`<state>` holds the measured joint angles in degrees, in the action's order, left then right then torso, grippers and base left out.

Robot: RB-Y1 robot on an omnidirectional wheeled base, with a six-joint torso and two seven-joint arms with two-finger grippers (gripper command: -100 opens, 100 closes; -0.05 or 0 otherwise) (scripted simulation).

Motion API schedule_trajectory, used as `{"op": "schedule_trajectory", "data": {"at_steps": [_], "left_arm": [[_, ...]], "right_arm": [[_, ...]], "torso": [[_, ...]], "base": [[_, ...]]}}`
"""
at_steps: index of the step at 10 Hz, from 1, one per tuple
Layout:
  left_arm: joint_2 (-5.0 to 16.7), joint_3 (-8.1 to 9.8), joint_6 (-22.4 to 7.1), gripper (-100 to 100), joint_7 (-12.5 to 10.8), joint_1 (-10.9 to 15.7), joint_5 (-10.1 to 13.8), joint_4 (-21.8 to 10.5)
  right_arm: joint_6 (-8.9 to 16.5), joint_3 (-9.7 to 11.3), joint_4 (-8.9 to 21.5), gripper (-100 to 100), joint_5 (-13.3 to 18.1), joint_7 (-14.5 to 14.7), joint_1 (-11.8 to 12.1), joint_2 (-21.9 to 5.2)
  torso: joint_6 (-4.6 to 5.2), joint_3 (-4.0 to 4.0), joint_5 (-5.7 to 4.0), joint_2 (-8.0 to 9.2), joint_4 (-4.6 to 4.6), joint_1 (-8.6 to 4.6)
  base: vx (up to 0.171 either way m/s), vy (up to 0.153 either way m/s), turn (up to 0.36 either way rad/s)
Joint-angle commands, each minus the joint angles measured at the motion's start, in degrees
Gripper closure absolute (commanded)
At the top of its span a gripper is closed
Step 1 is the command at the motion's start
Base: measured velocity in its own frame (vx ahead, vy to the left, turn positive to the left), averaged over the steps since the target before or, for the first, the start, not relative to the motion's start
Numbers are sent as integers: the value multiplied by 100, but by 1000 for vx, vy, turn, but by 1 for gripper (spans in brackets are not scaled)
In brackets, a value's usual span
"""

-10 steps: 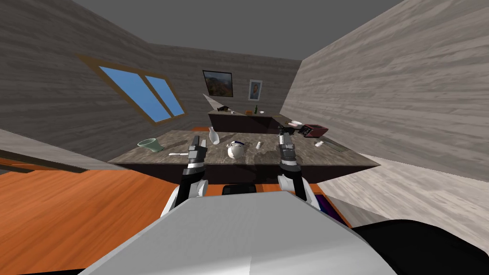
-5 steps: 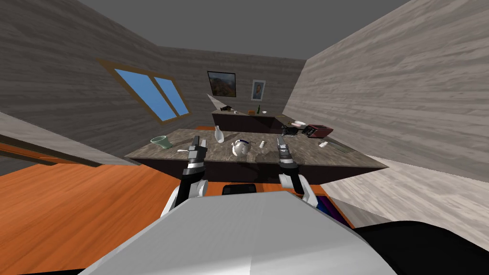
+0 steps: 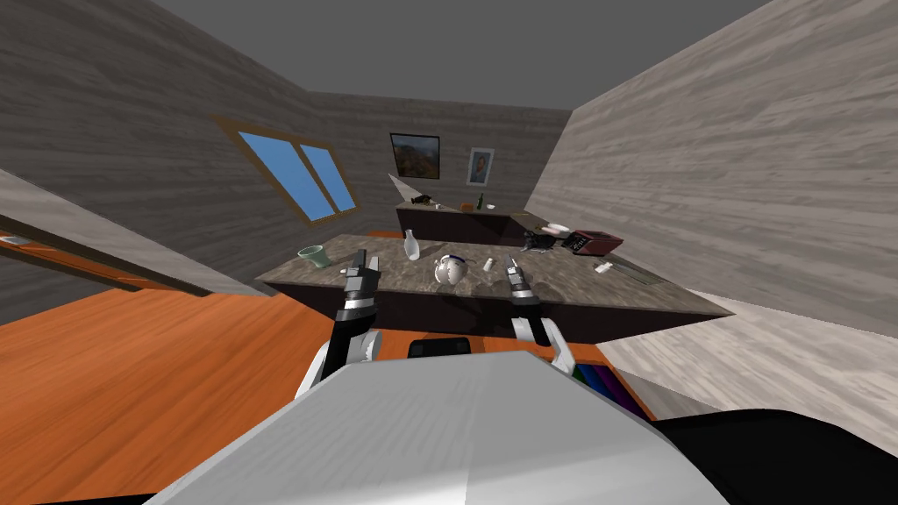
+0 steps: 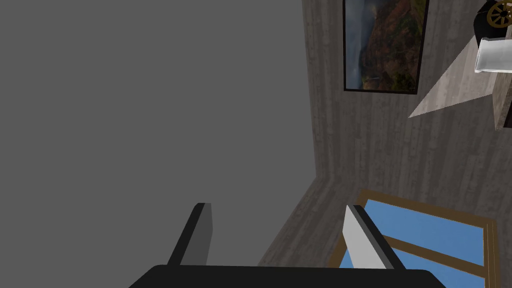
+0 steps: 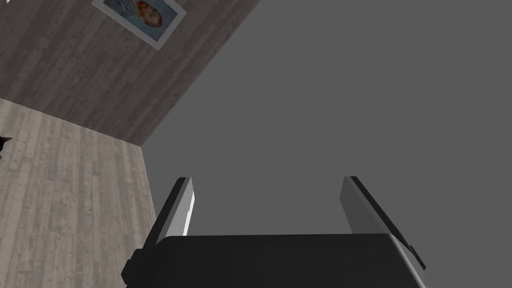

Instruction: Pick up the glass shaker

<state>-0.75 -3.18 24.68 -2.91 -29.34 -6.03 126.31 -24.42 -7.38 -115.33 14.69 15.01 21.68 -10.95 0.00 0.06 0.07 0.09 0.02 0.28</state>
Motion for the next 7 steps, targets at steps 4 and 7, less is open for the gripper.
{"op": "schedule_trajectory", "data": {"at_steps": [4,7], "left_arm": [[0,0,0,0,0,0,0,0],[1,1,0,0,0,0,0,0]], "right_arm": [[326,-308,865,-100,455,658,-461,61],[455,-454,1348,-100,682,1006,-703,91]], "torso": [[0,0,-2,-1,0,-10],[1,-5,-5,-8,-2,-25]], "base": [[-22,55,69],[-1,17,38]]}}
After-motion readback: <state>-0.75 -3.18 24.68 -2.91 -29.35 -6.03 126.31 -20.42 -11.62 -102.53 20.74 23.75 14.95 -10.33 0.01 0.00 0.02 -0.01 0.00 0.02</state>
